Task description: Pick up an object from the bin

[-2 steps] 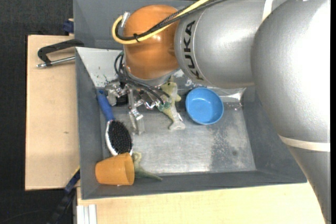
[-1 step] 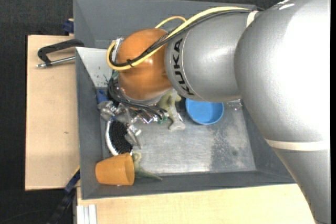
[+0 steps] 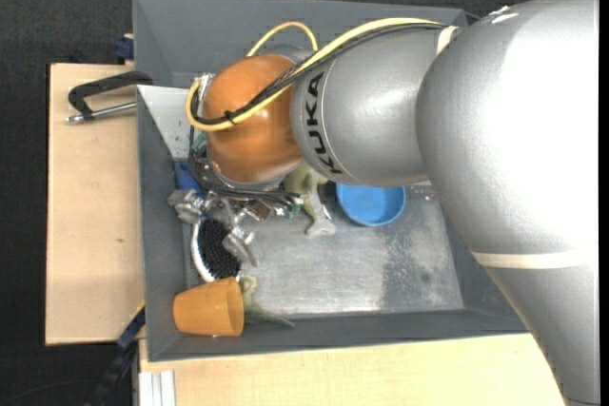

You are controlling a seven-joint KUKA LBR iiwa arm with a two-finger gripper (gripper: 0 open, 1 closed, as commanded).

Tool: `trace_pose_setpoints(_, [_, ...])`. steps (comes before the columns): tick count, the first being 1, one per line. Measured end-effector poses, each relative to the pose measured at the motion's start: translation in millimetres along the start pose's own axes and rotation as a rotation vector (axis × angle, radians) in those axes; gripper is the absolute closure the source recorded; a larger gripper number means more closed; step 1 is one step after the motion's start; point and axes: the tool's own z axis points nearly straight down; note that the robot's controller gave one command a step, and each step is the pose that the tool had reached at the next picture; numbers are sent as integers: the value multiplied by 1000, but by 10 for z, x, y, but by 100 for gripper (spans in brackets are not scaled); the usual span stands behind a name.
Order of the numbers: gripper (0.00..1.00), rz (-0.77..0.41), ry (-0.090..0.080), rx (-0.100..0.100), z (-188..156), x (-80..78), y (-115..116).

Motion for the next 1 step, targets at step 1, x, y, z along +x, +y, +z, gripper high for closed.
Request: trace_pose_setpoints(1, [100, 0, -33, 4, -79, -96, 12])
